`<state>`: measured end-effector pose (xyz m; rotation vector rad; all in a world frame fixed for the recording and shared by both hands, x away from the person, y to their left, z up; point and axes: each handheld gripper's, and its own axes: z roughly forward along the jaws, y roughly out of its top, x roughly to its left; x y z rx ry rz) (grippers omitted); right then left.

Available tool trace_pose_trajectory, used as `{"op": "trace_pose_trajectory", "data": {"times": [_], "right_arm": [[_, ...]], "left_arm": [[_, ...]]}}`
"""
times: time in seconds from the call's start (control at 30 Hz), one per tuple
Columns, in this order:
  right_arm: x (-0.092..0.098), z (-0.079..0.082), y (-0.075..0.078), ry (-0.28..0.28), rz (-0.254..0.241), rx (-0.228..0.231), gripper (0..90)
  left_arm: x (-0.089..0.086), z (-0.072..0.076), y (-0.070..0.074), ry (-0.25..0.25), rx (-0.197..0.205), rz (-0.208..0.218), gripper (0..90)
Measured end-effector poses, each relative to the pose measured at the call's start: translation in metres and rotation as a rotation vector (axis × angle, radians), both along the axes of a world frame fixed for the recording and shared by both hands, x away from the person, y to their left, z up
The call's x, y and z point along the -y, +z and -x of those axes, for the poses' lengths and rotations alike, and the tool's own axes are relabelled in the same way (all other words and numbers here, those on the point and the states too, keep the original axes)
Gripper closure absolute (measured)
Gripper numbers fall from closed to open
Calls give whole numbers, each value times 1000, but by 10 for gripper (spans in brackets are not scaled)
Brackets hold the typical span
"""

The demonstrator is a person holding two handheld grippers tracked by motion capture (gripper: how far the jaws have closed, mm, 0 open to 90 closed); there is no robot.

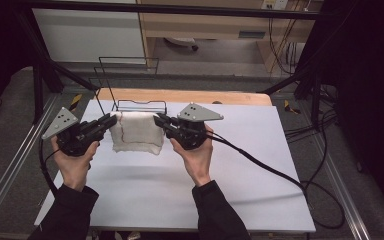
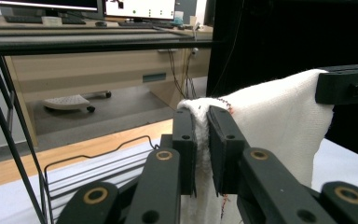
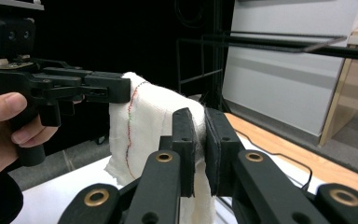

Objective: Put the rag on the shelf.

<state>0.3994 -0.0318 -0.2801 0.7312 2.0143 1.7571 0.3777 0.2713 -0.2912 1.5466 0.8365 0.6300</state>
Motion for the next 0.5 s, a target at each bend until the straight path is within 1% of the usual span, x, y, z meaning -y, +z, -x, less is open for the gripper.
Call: {"op": "trace_pose_trajectory", "data": {"times": [0.07,0.17,0.27,0.3,0.37,0.4,0.43,0.5], "right_arm": [[-1,-1,4,-3,0,10,835],[-3,-3,7,-5,-3,17,835],[-5,-5,13,-12,-6,28,836],[-5,-6,14,-13,-5,33,836],[-6,-7,18,-13,-5,40,835],[-7,-8,20,-15,-8,47,836],[-7,-9,22,-17,-11,51,836],[-8,-10,26,-23,-15,61,836]], "left_arm": [[-1,-1,4,10,10,1,813],[-2,-3,7,14,17,7,813],[-2,-5,15,17,29,15,814],[-2,-5,15,17,29,15,814],[-4,-8,20,17,38,26,814],[-4,-8,20,17,38,26,814],[-5,-9,24,17,46,37,814],[-4,-10,25,19,51,39,814]]}}
